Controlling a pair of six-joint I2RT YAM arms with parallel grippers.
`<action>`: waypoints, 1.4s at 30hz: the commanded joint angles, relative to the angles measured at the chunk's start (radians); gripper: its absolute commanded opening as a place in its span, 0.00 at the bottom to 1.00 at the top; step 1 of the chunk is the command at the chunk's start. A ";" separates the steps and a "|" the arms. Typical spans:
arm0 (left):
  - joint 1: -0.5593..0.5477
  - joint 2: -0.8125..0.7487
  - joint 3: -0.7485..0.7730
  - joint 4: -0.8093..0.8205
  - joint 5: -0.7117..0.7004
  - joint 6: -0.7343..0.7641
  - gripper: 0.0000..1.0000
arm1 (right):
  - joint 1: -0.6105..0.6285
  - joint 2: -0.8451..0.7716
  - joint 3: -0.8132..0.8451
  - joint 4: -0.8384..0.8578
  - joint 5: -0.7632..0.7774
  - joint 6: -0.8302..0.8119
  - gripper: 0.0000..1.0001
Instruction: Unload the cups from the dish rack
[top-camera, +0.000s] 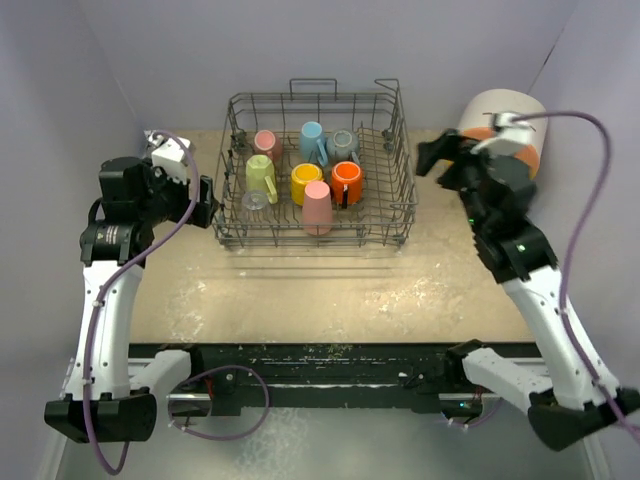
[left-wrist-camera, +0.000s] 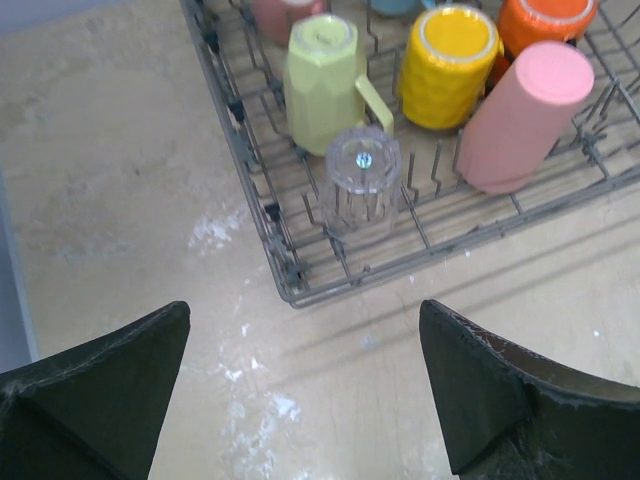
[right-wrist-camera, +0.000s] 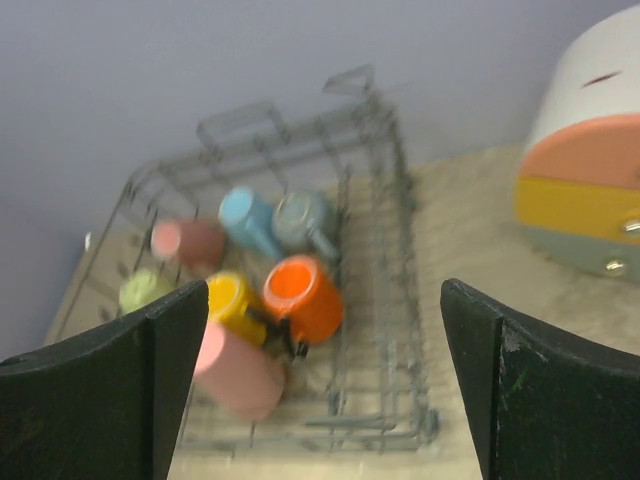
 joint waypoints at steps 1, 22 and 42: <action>0.003 0.020 0.019 -0.078 0.017 0.012 0.99 | 0.235 0.159 0.133 -0.099 0.077 -0.102 1.00; 0.003 0.007 -0.057 -0.074 0.046 0.040 0.99 | 0.495 0.945 0.620 -0.410 0.035 -0.066 1.00; 0.003 -0.005 -0.055 -0.100 0.110 0.091 0.99 | 0.454 1.063 0.655 -0.417 0.039 -0.091 0.91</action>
